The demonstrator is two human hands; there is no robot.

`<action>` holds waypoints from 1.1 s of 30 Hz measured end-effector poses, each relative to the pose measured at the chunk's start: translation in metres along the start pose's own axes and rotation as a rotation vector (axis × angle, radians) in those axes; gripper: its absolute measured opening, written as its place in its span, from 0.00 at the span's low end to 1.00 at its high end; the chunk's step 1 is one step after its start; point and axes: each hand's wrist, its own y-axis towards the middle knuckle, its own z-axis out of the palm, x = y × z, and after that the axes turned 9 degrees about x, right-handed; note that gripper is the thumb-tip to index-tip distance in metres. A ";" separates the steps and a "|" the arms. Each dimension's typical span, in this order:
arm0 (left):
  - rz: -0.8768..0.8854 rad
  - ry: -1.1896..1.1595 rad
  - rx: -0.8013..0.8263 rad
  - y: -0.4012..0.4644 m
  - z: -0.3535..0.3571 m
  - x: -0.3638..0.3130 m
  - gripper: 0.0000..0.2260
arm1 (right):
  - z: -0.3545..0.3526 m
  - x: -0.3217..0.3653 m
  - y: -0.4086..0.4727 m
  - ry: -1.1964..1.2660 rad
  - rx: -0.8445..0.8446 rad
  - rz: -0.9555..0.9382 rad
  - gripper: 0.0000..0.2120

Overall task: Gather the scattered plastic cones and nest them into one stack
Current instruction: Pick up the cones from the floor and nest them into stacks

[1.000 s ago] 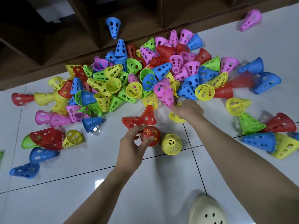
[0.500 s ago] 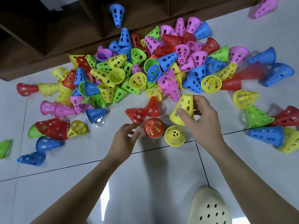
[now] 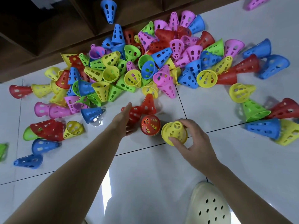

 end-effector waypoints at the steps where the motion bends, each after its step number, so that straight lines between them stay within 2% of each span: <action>1: -0.008 0.019 -0.020 0.002 0.002 -0.003 0.29 | 0.001 -0.003 0.000 -0.009 0.007 -0.012 0.21; 5: -0.009 0.014 -0.031 0.007 0.004 -0.005 0.27 | 0.007 -0.011 0.001 -0.016 0.035 0.000 0.21; 8: 0.068 -0.035 -0.038 0.004 0.000 0.000 0.25 | 0.012 -0.021 0.003 -0.040 0.119 0.013 0.21; 13: 0.408 -0.065 -0.110 -0.032 -0.001 0.009 0.19 | 0.018 -0.028 0.007 -0.009 0.136 0.003 0.22; 16: 0.607 -0.045 -0.050 -0.074 0.005 0.018 0.20 | 0.021 -0.030 0.006 0.005 0.114 0.003 0.22; 19: 0.769 0.051 0.028 -0.100 0.010 0.031 0.17 | 0.023 -0.030 0.005 0.025 0.081 -0.003 0.22; 23: 0.898 0.325 0.069 -0.104 0.020 0.051 0.17 | 0.020 -0.021 0.002 0.082 0.045 -0.028 0.23; 27: 0.974 0.627 -0.006 -0.096 0.022 0.060 0.21 | 0.008 -0.018 0.013 0.257 -0.172 0.042 0.13; 30: 0.978 0.652 -0.030 -0.086 0.021 0.064 0.22 | 0.002 -0.025 0.056 0.256 -0.281 0.138 0.05; 31: 0.977 0.650 -0.042 -0.084 0.020 0.066 0.22 | 0.000 -0.026 0.074 0.248 -0.286 0.160 0.05; 33: 0.974 0.680 -0.072 -0.078 0.019 0.068 0.22 | -0.005 -0.026 0.112 0.225 -0.253 0.196 0.12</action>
